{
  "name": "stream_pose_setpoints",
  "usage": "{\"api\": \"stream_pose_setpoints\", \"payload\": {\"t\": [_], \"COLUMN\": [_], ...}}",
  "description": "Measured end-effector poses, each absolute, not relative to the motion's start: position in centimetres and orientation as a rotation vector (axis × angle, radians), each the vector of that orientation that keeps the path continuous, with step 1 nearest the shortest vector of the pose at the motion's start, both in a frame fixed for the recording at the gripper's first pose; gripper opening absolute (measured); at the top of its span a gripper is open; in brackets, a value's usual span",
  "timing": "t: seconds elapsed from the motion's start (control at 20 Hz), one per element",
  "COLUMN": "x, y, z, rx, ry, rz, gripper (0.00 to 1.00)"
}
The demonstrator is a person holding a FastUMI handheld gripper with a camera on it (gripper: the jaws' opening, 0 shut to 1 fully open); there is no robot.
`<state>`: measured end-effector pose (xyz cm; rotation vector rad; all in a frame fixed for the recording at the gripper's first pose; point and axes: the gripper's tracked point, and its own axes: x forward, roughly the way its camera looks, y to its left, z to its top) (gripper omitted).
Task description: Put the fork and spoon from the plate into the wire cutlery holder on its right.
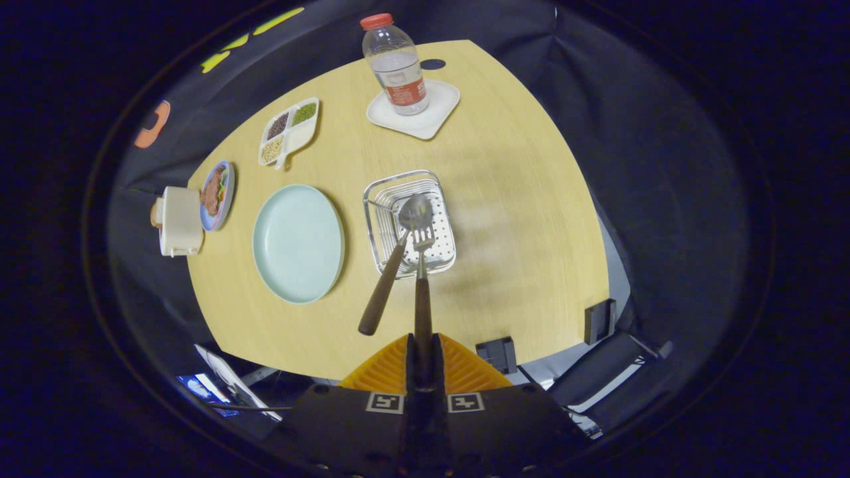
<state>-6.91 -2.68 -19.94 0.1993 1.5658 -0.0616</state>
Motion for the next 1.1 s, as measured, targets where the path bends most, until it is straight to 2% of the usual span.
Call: {"api": "stream_pose_setpoints", "payload": {"t": [0.1, 0.35, 0.45, 0.7, 1.1], "x": [-6.1, -3.5, -2.3, -0.5, 2.3], "y": [-2.1, -3.3, -3.2, -1.7, 0.3], "z": [-20.0, -19.0, -17.7, -13.9, -3.0], "rx": [0.211, 0.157, 0.147, 0.057, 0.069], "ry": [1.554, 1.441, 1.362, 1.174, 0.653], "rz": [-0.044, -0.071, -0.064, 0.016, 0.097], "gripper": [0.17, 0.93, 0.97, 0.97, 0.97]}}
